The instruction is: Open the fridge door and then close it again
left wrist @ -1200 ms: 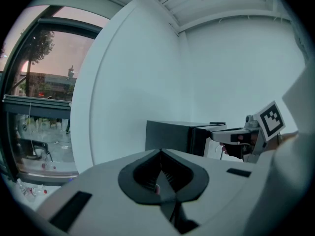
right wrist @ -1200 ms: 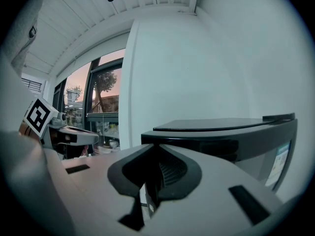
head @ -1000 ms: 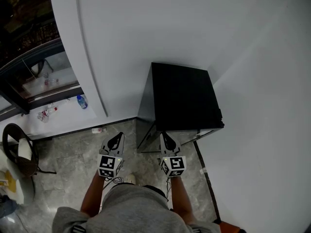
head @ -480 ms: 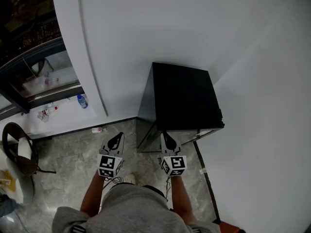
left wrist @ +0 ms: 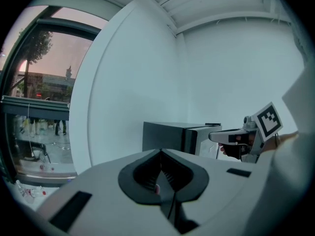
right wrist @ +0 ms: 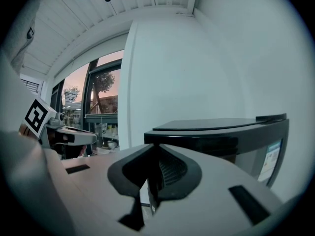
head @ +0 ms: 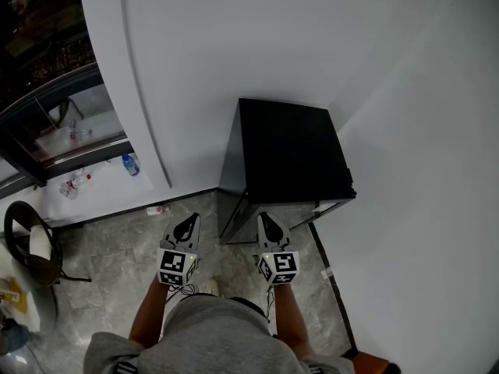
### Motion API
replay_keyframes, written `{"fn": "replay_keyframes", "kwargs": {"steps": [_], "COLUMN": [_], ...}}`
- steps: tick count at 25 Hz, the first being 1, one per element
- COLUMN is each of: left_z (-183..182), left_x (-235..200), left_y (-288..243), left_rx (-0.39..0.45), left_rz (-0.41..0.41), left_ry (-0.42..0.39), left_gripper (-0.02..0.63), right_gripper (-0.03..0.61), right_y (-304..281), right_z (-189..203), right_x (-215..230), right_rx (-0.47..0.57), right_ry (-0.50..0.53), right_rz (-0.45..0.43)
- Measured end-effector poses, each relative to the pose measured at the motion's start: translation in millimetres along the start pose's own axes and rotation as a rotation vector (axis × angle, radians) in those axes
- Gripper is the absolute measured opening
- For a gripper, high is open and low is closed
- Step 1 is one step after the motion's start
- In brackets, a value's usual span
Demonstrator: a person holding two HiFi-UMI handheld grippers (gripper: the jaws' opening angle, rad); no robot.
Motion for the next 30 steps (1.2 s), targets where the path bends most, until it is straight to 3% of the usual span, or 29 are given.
{"fn": "replay_keyframes", "kwargs": {"steps": [30], "left_z": [1], "left_x": [64], "left_y": [22], "left_rx": [-0.005], "left_rz": [0.118], "left_ry": [-0.063], "left_gripper": [0.005], "right_gripper": [0.044], "right_y": [99], "right_z": [18], "right_x": [3], "right_rx": [0.011], "right_ry": [-0.031], "right_rz": [0.115]}}
Point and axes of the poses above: the fingertips, and each gripper's own axes: y backward along the fingers, x to its right, z out of its underside, the point moved 4 cm from there along y, backward along the fingers, and after that the axes turned 3 degrees about -x, right-handed, at the moved point
